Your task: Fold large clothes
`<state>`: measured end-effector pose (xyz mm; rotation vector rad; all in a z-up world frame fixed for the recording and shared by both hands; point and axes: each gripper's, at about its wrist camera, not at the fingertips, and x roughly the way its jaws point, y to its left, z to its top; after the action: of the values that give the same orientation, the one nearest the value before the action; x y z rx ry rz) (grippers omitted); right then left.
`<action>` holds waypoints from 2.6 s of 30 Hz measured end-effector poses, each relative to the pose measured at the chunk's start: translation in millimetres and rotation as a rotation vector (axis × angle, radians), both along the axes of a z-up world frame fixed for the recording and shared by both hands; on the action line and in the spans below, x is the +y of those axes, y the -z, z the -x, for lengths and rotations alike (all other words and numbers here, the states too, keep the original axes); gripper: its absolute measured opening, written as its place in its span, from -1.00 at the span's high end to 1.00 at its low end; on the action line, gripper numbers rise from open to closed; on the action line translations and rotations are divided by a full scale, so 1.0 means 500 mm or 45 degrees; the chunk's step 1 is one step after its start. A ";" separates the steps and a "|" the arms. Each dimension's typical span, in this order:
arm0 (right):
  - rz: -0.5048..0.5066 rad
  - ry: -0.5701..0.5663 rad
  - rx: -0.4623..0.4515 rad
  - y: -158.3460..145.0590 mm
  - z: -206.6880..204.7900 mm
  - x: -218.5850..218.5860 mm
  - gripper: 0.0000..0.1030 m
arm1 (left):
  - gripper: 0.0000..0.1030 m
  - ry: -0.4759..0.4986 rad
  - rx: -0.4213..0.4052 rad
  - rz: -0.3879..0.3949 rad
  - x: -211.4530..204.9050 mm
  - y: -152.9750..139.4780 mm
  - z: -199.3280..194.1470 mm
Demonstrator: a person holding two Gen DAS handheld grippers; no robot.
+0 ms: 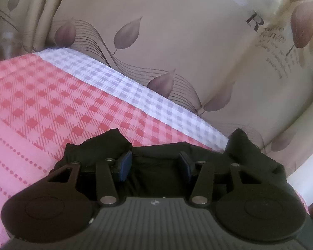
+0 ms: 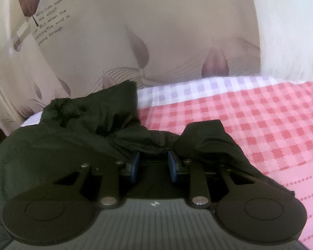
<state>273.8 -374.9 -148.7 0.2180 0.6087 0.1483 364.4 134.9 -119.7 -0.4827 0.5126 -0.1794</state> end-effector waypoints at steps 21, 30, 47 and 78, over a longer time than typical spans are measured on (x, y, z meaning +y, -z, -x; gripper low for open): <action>-0.155 -0.217 -0.542 -0.179 0.418 0.056 -1.00 | -0.99 0.239 -0.009 -0.284 0.142 -0.141 0.224; -0.186 -0.206 -0.341 -0.109 0.491 0.074 -1.00 | -0.90 0.449 0.047 -0.167 0.165 -0.056 0.233; -0.146 -0.298 -0.201 -0.057 0.481 0.146 -1.00 | -0.73 0.766 0.258 0.217 0.202 0.017 0.236; 0.601 -0.347 -0.152 0.008 0.501 0.310 -1.00 | -0.66 0.467 0.191 -0.379 0.054 -0.016 0.276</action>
<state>23.1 -219.9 -152.8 -0.3304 0.5364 0.2729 226.6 162.0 -111.5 -0.1075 0.7605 -0.4133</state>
